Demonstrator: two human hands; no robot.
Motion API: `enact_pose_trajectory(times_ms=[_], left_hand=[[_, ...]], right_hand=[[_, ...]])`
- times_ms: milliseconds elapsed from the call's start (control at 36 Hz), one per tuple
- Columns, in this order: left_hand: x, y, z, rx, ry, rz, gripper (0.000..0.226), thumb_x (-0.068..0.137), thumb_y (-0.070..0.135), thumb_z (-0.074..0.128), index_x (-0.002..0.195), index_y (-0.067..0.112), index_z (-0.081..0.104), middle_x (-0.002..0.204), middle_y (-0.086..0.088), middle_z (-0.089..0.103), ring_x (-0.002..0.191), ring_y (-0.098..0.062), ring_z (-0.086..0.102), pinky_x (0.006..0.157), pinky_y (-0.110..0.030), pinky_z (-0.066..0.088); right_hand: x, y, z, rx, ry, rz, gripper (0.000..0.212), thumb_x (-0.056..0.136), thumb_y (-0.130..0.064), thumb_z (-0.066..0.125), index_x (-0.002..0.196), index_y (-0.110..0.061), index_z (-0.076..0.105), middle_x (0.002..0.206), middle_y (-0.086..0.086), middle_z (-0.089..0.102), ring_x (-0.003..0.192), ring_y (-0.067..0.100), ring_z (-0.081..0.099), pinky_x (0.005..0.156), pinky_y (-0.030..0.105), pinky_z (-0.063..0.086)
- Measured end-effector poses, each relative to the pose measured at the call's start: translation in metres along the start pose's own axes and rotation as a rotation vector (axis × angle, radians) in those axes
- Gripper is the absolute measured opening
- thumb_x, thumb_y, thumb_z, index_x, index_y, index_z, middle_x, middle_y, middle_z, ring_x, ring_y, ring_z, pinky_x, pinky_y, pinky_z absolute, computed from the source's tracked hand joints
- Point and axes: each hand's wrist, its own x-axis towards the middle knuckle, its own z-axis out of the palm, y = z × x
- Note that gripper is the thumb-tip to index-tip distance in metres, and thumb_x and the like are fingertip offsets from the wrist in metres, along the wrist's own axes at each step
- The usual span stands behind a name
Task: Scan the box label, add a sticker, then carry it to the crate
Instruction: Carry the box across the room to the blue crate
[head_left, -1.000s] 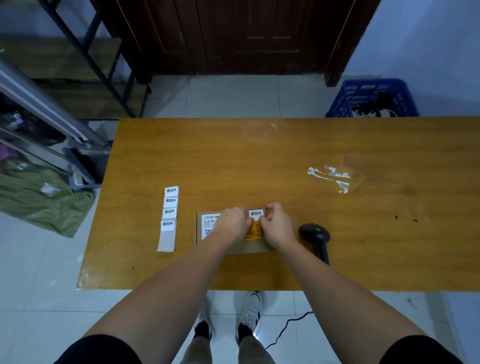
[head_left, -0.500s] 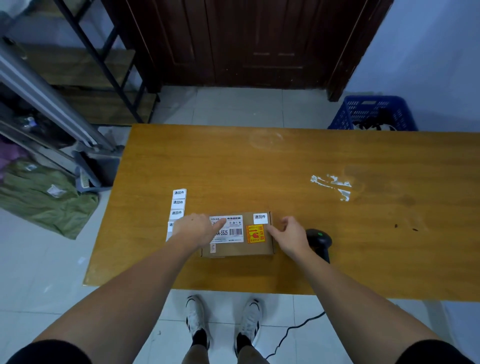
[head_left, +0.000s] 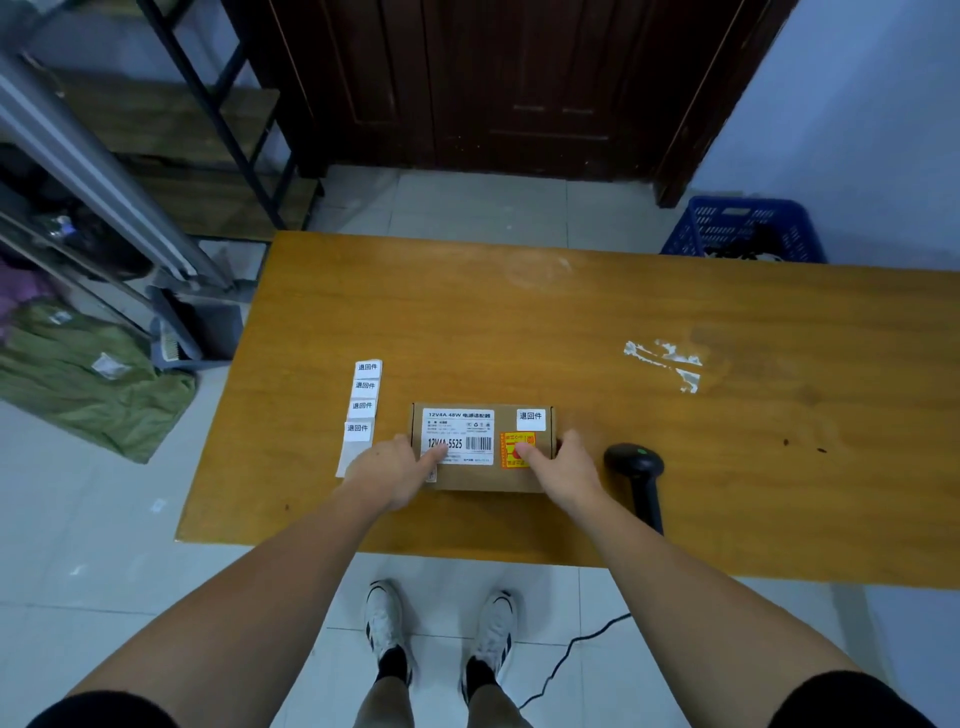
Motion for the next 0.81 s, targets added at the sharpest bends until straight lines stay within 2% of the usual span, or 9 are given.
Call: enact_pose_trajectory(times_ms=[111,222,278,333,389,472,556,694,806], left_hand=[[-0.012,0.006,-0.03,-0.016,0.101,0.031,0.075,0.09,0.086,0.027,0.11,0.019,0.057,0.085,0.004,0.059,0.079,-0.02,0.06,0.058,-0.033,0.041],[-0.024,0.017,-0.076,-0.073,0.133,0.051,0.078,0.086,0.091,0.023,0.092,0.022,0.058,0.078,0.005,0.06,0.07,-0.015,0.059,0.054,-0.034,0.042],[-0.029,0.021,-0.101,-0.172,0.13,0.055,0.081,0.085,0.092,0.027,0.098,0.02,0.062,0.087,-0.001,0.068,0.08,-0.021,0.067,0.066,-0.039,0.055],[-0.034,0.027,-0.127,-0.349,0.104,0.065,0.076,0.088,0.086,0.04,0.11,0.016,0.06,0.097,-0.004,0.071,0.085,-0.024,0.071,0.076,-0.044,0.061],[-0.04,0.035,-0.153,-0.658,0.04,0.066,0.064,0.093,0.07,0.057,0.119,0.012,0.057,0.101,-0.008,0.074,0.083,-0.028,0.077,0.075,-0.048,0.065],[-0.057,0.039,-0.195,-1.001,-0.018,0.073,0.056,0.095,0.056,0.067,0.122,0.008,0.06,0.098,-0.011,0.082,0.082,-0.029,0.081,0.064,-0.041,0.066],[-0.079,0.033,-0.236,-1.092,0.051,0.114,0.047,0.096,0.054,0.066,0.115,0.011,0.062,0.08,-0.003,0.083,0.069,-0.022,0.081,0.057,-0.038,0.065],[-0.12,0.009,-0.302,-1.205,0.187,0.181,0.043,0.097,0.048,0.068,0.131,0.025,0.056,0.112,-0.009,0.079,0.083,-0.03,0.08,0.055,-0.041,0.063],[-0.156,-0.03,-0.344,-1.28,0.27,0.178,0.032,0.099,0.039,0.07,0.123,0.019,0.066,0.089,-0.007,0.082,0.066,-0.026,0.079,0.049,-0.041,0.062]], right_hand=[[-0.007,-0.025,-0.021,0.107,-0.002,-0.031,0.066,0.078,-0.066,0.069,0.112,-0.019,0.038,0.114,0.001,0.059,0.101,0.024,0.059,0.086,0.043,0.051],[-0.015,-0.066,-0.052,0.213,-0.008,-0.066,0.061,0.078,-0.065,0.069,0.113,-0.022,0.044,0.112,0.001,0.059,0.092,0.018,0.061,0.065,0.039,0.058],[-0.018,-0.09,-0.07,0.217,-0.033,-0.083,0.06,0.08,-0.063,0.069,0.116,-0.019,0.052,0.11,0.002,0.062,0.094,0.023,0.066,0.067,0.046,0.063],[-0.025,-0.115,-0.085,0.24,-0.064,-0.105,0.059,0.082,-0.061,0.069,0.117,-0.015,0.058,0.106,0.004,0.066,0.09,0.026,0.07,0.058,0.042,0.063],[-0.035,-0.141,-0.098,0.265,-0.1,-0.14,0.049,0.083,-0.058,0.07,0.107,-0.017,0.062,0.099,0.003,0.069,0.081,0.023,0.071,0.049,0.036,0.061],[-0.054,-0.179,-0.114,0.314,-0.176,-0.172,0.035,0.085,-0.054,0.071,0.094,-0.021,0.063,0.098,0.005,0.069,0.08,0.023,0.069,0.055,0.041,0.063],[-0.076,-0.216,-0.128,0.351,-0.295,-0.208,0.035,0.087,-0.052,0.069,0.104,-0.022,0.061,0.099,0.013,0.072,0.075,0.03,0.071,0.062,0.047,0.063],[-0.113,-0.288,-0.133,0.263,-0.269,-0.357,0.033,0.091,-0.056,0.061,0.109,-0.029,0.06,0.075,0.008,0.077,0.059,0.033,0.073,0.052,0.038,0.059],[-0.147,-0.352,-0.124,0.176,-0.311,-0.45,0.037,0.09,-0.051,0.059,0.113,-0.022,0.061,0.067,0.01,0.073,0.056,0.034,0.071,0.052,0.035,0.057]])
